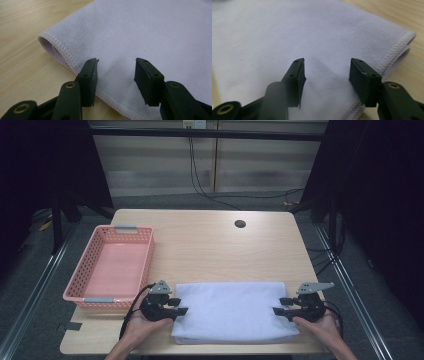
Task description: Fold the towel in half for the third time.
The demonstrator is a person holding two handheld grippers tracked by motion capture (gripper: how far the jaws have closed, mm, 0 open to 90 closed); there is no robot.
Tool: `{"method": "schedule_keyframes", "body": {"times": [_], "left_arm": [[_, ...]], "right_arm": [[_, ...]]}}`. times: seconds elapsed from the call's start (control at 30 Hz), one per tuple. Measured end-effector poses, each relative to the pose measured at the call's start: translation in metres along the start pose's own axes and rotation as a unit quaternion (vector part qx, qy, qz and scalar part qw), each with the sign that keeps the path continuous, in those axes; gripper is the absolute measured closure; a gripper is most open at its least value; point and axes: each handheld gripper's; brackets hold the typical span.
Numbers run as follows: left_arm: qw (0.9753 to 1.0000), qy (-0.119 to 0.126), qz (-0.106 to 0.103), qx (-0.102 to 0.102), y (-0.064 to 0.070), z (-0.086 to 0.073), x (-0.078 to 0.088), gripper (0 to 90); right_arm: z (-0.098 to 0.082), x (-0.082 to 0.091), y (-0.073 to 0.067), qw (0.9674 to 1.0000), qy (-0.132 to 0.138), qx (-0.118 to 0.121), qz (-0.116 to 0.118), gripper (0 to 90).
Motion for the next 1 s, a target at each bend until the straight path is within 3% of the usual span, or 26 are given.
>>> {"method": "schedule_keyframes", "body": {"times": [0.17,0.27,0.37,0.43,0.47,0.57,0.67,0.8,0.9,1.0], "left_arm": [[1.0,0.001,0.001,-0.008,-0.002,-0.002,-0.004,52.5],[0.9997,0.01,0.014,-0.016,0.001,-0.003,-0.008,52.2],[0.9996,0.011,0.023,-0.012,0.003,0.0,-0.01,49.3],[0.9995,0.015,0.026,-0.014,0.003,0.005,-0.015,49.3],[0.9995,0.015,0.025,-0.013,0.003,0.007,-0.017,49.3],[0.9998,0.011,0.013,-0.008,0.002,0.018,-0.024,47.9],[0.9997,0.012,0.012,-0.017,0.001,0.03,-0.033,48.2],[1.0,0.009,-0.001,0.002,0.0,0.044,-0.041,48.2],[0.9999,0.002,-0.008,0.014,-0.002,0.045,-0.038,48.4],[1.0,0.001,0.006,-0.001,0.0,0.044,-0.031,47.1]], "right_arm": [[0.002,-0.01,-0.002,0.9996,-0.016,0.013,-0.02,46.9],[0.001,-0.011,-0.004,0.9984,-0.018,0.023,-0.047,57.7],[0.002,-0.011,-0.006,0.9969,-0.024,0.029,-0.069,65.9],[0.002,-0.01,0.0,0.9976,-0.023,0.021,-0.062,74.9],[0.004,-0.009,0.003,0.9975,-0.027,0.019,-0.063,75.1],[0.006,-0.008,0.015,0.9975,-0.023,0.013,-0.065,75.2],[0.005,-0.006,0.027,0.9976,-0.016,0.0,-0.067,75.1],[0.0,0.001,0.043,0.9972,-0.007,-0.023,-0.07,73.2],[-0.003,0.005,0.039,0.9965,0.0,-0.026,-0.079,57.4],[-0.008,0.024,0.029,0.9951,0.045,-0.037,-0.08,50.5]]}}
Point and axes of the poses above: each handheld gripper's, and its own axes: x roughly backward along the jaws, z roughly out of its top, y roughly to its right, and after that the axes turned 11 degrees about -y, right-handed
